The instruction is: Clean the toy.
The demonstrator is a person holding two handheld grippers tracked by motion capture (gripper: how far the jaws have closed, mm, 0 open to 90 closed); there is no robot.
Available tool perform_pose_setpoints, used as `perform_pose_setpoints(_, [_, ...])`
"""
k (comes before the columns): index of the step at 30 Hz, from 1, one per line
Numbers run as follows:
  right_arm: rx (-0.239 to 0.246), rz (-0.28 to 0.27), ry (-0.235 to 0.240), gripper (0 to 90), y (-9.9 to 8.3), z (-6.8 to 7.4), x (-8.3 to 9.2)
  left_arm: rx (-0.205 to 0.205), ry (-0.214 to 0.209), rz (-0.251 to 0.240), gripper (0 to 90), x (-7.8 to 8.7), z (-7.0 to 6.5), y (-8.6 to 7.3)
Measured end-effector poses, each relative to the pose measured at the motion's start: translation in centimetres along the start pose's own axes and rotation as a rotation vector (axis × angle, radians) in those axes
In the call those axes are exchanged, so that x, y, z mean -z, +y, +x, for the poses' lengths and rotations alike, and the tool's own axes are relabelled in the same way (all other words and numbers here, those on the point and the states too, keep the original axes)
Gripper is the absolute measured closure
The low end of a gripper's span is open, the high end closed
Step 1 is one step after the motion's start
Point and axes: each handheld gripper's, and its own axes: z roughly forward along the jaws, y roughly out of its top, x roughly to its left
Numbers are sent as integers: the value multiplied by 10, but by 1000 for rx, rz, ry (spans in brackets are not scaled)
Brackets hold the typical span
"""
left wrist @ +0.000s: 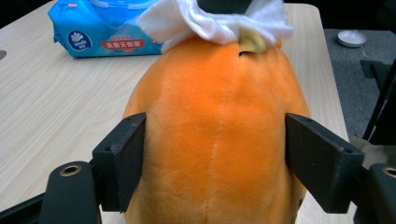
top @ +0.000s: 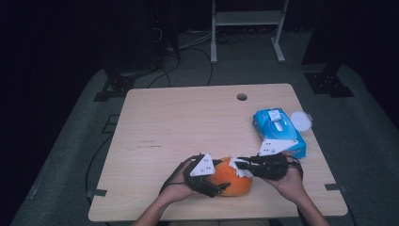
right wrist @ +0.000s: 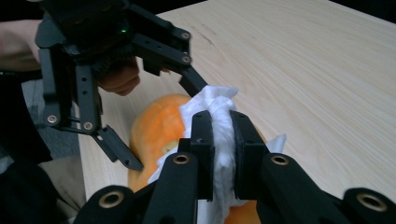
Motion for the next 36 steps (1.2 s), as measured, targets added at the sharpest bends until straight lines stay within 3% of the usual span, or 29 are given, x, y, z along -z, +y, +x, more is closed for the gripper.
perform_pose_setpoints(1, [22,9,-2,803,2,4,-2,-7,-5,-1,239,1,0,-1])
perform_pose_setpoints(4, [15,8,-3,803,1,2,0,6,-10,-9,242,1,1,-2])
perform_pose_setpoints(6, [-6,7,-11,803,-4,-5,3,16,-14,-18,242,1,2,-3])
perform_pose_setpoints(7, [-41,6,-22,802,-10,-12,6,21,-15,-19,241,1,3,-3])
perform_pose_setpoints(10, [-63,11,-35,802,-13,-19,8,15,-16,-12,234,0,1,-1])
perform_pose_setpoints(13, [-54,11,-36,803,-12,-17,6,8,-18,1,220,-1,0,1])
perform_pose_setpoints(14, [-21,24,-44,803,-9,-12,5,19,-26,3,180,1,1,1])
perform_pose_setpoints(15, [-13,26,-43,803,-8,-10,5,56,-43,-8,157,4,7,0])
perform_pose_setpoints(16, [-13,26,-43,803,-8,-10,5,56,-43,-8,129,4,7,0])
perform_pose_setpoints(18, [-4,30,-39,804,-9,-10,6,131,-34,2,90,5,15,-1])
perform_pose_setpoints(19, [-18,27,-31,803,-11,-13,7,182,-54,12,62,3,19,-4])
perform_pose_setpoints(21, [-34,19,-23,804,-12,-15,8,233,-90,21,89,-3,20,-10])
perform_pose_setpoints(24, [-27,16,-19,804,-10,-13,7,226,-75,17,148,-3,18,-9])
perform_pose_setpoints(27, [22,7,-26,803,1,0,3,161,-6,-20,287,1,13,-2])
perform_pose_setpoints(28, [22,7,-26,803,1,0,3,161,-6,-20,301,1,13,-2])
perform_pose_setpoints(32, [51,-31,-27,803,12,8,7,26,123,-44,305,4,3,11])
perform_pose_setpoints(35, [55,-15,-40,804,9,6,4,39,96,-40,282,2,4,6])
perform_pose_setpoints(36, [42,7,-41,804,2,0,3,78,56,-43,214,2,9,2])
